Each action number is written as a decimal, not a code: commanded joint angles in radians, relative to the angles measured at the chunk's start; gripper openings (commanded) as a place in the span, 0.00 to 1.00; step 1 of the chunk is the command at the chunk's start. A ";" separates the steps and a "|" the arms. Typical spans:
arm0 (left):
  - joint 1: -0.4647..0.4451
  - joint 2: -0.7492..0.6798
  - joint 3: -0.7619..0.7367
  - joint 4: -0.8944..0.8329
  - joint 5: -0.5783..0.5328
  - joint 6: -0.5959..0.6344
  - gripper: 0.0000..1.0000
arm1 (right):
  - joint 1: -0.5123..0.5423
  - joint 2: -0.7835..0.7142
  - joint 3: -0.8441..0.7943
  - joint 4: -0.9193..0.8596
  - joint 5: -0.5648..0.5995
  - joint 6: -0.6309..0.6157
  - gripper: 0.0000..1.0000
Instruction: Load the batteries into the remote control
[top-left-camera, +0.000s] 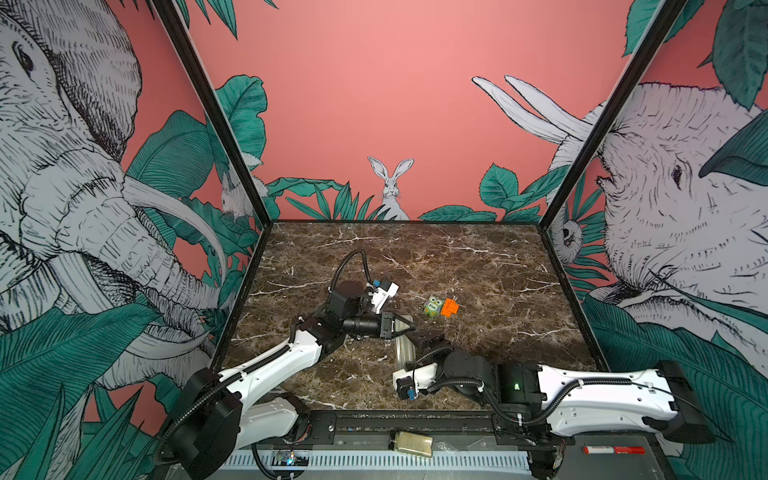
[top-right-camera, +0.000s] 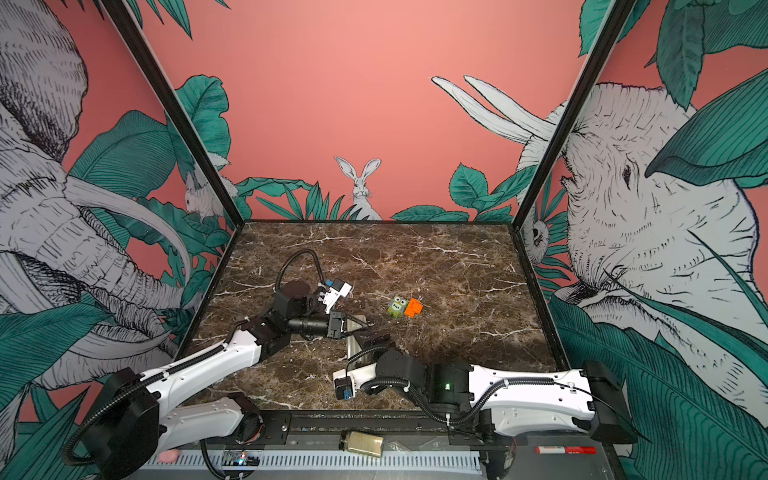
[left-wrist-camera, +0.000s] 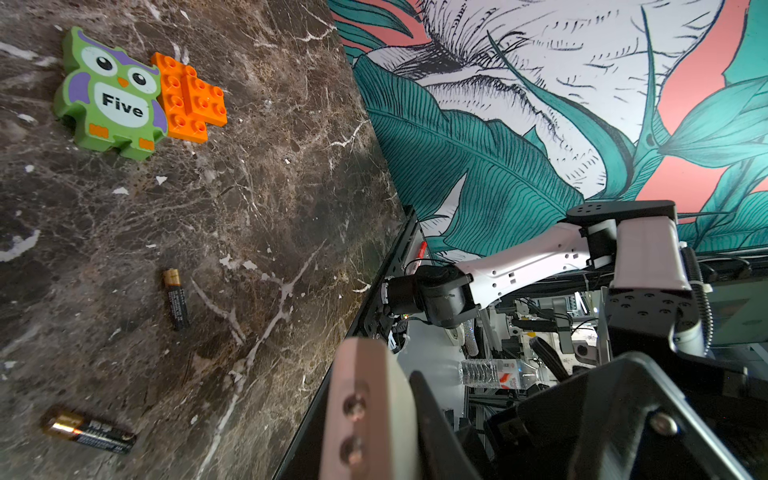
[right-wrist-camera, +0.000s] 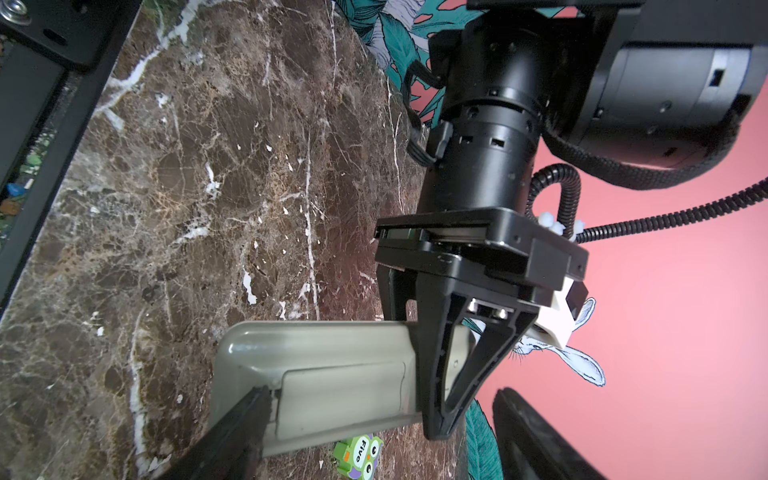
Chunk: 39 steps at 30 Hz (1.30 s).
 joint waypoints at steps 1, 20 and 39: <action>-0.019 -0.008 -0.008 -0.070 0.084 0.012 0.00 | -0.019 -0.030 0.007 0.158 0.136 -0.021 0.82; -0.020 -0.009 0.003 -0.084 0.079 0.026 0.00 | -0.017 -0.039 0.001 0.159 0.134 -0.026 0.83; -0.016 -0.014 0.015 -0.081 0.078 0.018 0.00 | -0.017 -0.007 -0.001 0.141 0.122 -0.019 0.86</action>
